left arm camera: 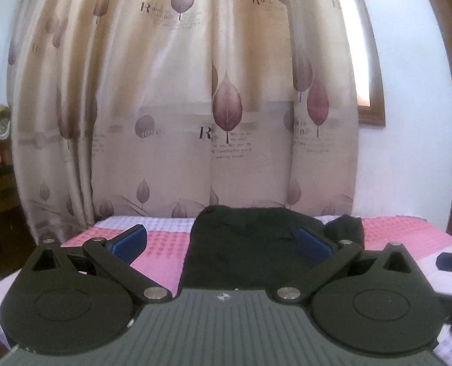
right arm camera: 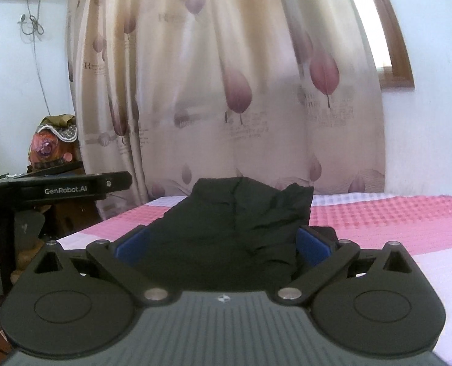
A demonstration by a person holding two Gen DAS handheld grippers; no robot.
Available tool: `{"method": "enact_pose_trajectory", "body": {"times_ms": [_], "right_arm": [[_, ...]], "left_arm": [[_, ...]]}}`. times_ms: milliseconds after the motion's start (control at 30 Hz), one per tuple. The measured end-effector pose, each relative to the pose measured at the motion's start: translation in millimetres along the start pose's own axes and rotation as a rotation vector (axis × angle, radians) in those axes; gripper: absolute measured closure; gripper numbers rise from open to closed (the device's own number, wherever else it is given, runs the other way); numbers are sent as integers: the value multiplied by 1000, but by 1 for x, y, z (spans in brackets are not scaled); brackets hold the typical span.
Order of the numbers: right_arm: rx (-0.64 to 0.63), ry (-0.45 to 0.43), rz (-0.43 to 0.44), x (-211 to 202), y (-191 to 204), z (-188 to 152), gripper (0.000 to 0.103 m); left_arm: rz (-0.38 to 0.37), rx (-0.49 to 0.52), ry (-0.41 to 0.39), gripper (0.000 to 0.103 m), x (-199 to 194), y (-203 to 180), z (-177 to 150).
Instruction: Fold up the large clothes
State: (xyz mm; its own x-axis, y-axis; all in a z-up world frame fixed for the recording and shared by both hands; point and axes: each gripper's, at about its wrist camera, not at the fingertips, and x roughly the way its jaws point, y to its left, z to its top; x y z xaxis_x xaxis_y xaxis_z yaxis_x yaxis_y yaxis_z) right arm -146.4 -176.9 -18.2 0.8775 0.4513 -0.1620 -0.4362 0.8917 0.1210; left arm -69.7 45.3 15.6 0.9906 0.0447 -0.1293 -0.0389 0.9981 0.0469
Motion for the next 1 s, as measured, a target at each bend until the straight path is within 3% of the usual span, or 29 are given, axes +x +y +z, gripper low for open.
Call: {"method": "enact_pose_trajectory", "body": {"times_ms": [667,1000], "right_arm": [[7,46,-31,4,4,-11,0],[-33,54,-103,8,12,-14,0]], "left_arm": [[-35,15,42,0,1,-12,-26],[-31,11,57,0,7,-12,-31]]}}
